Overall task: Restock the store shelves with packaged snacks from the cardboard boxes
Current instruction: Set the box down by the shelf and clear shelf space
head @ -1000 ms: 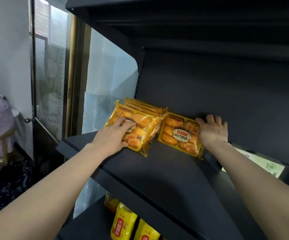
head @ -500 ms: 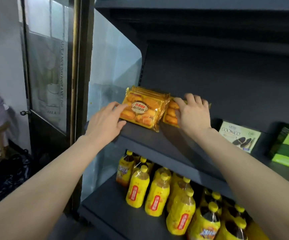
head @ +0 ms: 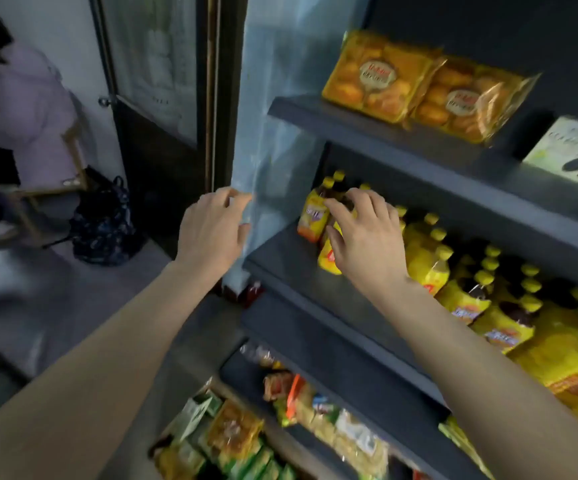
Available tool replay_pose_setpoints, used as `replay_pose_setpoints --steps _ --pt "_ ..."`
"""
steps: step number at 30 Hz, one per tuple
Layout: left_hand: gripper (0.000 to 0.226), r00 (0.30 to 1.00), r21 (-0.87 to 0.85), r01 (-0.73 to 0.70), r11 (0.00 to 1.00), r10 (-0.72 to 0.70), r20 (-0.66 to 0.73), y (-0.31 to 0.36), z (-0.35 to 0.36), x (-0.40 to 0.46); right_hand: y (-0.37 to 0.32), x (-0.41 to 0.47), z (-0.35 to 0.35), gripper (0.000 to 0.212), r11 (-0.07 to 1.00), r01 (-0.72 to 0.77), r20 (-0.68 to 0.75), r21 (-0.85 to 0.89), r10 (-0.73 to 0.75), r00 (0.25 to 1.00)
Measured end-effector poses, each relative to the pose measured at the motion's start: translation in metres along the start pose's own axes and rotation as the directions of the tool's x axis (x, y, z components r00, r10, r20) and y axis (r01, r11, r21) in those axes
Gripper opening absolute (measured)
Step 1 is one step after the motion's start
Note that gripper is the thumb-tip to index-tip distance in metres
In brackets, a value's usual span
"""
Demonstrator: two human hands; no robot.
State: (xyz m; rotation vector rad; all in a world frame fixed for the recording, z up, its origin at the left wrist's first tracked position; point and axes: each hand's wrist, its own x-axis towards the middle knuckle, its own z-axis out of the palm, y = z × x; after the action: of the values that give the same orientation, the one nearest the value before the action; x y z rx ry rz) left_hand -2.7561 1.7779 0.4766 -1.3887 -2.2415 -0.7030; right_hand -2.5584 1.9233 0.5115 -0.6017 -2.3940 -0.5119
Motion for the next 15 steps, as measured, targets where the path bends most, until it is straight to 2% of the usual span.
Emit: replay_pose_setpoints --steps 5,9,15 --pt "0.045 0.980 0.019 0.106 0.994 -0.108 0.169 -0.023 0.058 -0.089 -0.041 -0.083 0.067 0.041 0.992 -0.037 0.212 0.118 0.011 0.977" --pt "0.048 0.928 0.013 0.212 0.977 -0.206 0.310 -0.034 0.114 -0.160 -0.068 -0.154 0.124 0.045 0.973 -0.094 0.343 0.209 0.017 0.939" --pt "0.051 0.828 0.080 0.284 0.956 -0.286 0.482 -0.058 0.202 -0.286 -0.108 -0.260 0.219 0.045 0.926 -0.239 0.587 0.294 0.023 0.810"
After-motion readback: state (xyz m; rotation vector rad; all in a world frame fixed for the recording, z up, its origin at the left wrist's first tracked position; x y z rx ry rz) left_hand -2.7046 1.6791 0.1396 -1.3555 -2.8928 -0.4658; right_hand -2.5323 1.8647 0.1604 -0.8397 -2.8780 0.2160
